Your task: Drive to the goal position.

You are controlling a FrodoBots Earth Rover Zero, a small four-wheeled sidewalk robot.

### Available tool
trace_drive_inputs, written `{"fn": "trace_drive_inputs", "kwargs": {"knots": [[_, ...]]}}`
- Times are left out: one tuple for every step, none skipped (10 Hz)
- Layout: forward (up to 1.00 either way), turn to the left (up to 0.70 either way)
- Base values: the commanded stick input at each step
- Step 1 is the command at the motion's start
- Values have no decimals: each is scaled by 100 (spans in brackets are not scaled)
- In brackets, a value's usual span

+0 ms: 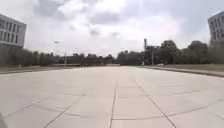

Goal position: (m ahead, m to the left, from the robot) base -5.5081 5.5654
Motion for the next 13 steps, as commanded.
{"fn": "trace_drive_inputs", "kwargs": {"knots": [[100,0],[100,0],[100,0],[100,0],[100,0],[100,0],[100,0],[100,0],[99,0],[97,0],[95,0],[93,0],[91,0]]}}
